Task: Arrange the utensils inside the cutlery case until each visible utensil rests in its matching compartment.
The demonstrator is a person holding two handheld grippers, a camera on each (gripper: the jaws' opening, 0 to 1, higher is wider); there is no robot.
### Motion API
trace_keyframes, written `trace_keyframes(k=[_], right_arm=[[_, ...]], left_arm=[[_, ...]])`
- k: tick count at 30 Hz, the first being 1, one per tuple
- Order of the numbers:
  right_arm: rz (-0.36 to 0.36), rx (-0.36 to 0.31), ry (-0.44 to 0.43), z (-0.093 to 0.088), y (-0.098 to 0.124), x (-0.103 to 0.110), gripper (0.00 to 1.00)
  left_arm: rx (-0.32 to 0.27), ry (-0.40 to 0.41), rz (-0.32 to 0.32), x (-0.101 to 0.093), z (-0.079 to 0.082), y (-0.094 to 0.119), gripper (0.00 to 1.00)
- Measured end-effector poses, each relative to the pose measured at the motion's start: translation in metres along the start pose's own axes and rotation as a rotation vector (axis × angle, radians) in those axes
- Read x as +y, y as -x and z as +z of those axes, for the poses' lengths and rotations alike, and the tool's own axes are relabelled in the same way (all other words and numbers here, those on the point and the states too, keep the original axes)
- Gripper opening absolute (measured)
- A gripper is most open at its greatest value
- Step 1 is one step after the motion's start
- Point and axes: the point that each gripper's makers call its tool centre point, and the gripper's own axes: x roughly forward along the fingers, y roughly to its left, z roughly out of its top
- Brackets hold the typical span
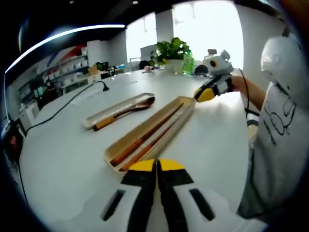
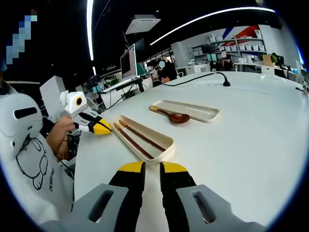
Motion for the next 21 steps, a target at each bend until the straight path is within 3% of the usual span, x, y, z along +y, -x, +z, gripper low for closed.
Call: trace_keyframes(k=[2,5,9,13,17,21], right_arm=[[-0.004,-0.007,0.0,0.001,0.003,0.0,0.11],[-0.014,-0.015,0.009,0.004,0.008,0.0,0.11],[-0.025,-0.028,0.032,0.01,0.014,0.0,0.11],[-0.035,-0.04,0.057,0.019,0.019,-0.002,0.11],[-0.031,-0.046,0.08,0.026,0.021,-0.002,0.11],[-0.028,-0.029,0.119,0.032,0.02,-0.003,0.11]], left_arm=[[0.015,-0.018,-0.005,-0.001,0.0,0.007,0.01],[0.003,-0.042,-0.008,0.002,0.013,0.022,0.01],[0.001,-0.116,0.038,0.018,0.03,0.033,0.01],[0.025,-0.183,0.074,0.035,0.041,0.034,0.01],[0.03,-0.21,0.088,0.051,0.052,0.028,0.01],[0.074,-0.287,0.082,0.059,0.061,0.027,0.01]])
